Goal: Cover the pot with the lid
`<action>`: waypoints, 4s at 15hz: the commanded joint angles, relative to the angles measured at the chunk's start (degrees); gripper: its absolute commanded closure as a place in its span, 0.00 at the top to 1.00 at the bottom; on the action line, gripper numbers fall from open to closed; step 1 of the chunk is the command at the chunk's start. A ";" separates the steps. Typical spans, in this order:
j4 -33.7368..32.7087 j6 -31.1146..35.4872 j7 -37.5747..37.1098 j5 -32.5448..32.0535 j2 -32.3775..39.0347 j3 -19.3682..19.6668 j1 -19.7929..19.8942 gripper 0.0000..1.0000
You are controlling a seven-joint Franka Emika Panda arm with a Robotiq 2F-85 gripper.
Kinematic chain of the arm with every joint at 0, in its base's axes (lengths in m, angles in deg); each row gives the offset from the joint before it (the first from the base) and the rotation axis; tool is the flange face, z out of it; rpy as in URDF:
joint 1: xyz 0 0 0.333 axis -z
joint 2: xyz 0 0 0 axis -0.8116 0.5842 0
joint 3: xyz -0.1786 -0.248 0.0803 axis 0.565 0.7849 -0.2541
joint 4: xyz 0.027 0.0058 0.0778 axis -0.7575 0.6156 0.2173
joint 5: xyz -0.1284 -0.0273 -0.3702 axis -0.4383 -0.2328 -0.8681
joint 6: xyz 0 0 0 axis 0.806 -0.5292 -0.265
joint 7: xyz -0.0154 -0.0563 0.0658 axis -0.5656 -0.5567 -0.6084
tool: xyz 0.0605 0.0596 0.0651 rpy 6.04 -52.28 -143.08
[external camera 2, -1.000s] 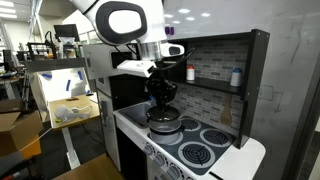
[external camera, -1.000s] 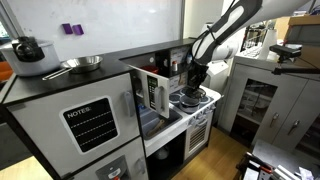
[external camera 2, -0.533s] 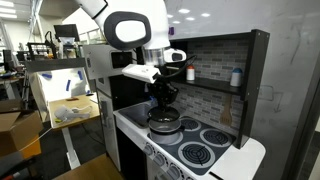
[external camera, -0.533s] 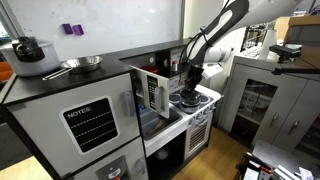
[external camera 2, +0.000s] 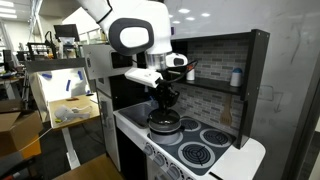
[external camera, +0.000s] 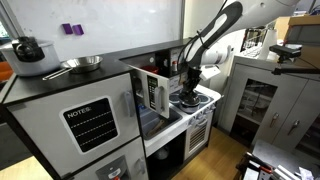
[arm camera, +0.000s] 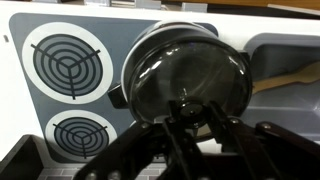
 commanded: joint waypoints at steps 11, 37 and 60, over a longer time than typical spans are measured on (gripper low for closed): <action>-2.87 0.48 1.44 1.33 3.66 -2.38 3.25 0.08; 0.86 0.98 -0.65 -1.00 0.66 -1.81 2.45 0.08; 3.62 0.17 -3.16 -3.27 -1.73 -0.87 1.14 1.00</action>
